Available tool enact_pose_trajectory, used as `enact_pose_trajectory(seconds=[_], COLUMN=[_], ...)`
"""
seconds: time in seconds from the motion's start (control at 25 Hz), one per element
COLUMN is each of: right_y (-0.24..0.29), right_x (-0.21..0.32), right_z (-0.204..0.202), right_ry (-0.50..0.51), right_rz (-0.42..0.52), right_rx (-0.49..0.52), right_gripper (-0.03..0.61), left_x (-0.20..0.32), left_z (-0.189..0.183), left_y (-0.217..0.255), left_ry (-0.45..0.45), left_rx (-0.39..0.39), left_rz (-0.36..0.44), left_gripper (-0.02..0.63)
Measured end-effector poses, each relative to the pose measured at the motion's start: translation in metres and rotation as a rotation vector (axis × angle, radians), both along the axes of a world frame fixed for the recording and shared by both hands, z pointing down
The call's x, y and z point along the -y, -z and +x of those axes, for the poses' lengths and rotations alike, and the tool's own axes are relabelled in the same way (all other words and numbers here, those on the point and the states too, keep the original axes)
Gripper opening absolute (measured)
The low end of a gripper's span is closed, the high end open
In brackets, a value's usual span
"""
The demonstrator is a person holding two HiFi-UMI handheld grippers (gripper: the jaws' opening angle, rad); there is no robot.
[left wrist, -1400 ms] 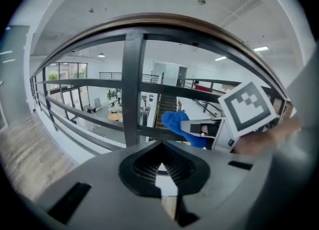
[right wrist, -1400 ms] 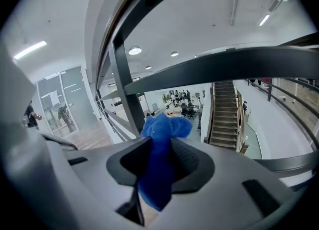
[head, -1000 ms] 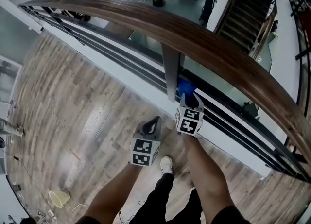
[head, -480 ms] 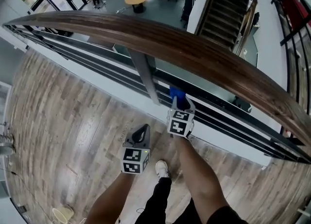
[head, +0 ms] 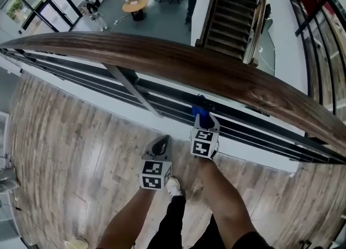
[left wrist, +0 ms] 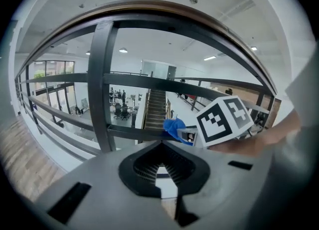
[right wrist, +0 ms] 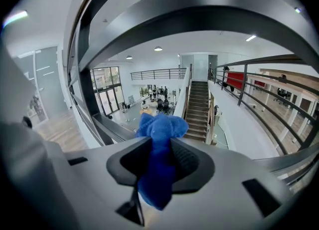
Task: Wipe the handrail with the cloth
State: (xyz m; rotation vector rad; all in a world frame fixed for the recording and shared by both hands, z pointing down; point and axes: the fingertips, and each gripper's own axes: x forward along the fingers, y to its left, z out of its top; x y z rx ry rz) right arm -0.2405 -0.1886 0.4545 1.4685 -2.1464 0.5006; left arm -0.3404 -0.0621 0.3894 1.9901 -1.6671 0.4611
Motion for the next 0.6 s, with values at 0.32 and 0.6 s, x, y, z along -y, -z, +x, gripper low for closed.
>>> enact_pose_trajectory(seconds=[0.32,0.6], right_y=[-0.004,-0.002], right_x=[-0.011,-0.024], right_z=[0.110,0.222], right_ry=[-0.073,-0.155], right_rz=[-0.003,-0.026], right_rx=[-0.011,-0.033], right_gripper=[0.124,0.124], left_x=[0.009,0.005], left_z=[0.092,0.192], left_y=[-0.002,-0.007], left_ry=[-0.102,-0.214], left_rx=[0.015,0.039], left_rz=[-0.018,-0.042], left_gripper=[-0.002,-0.002])
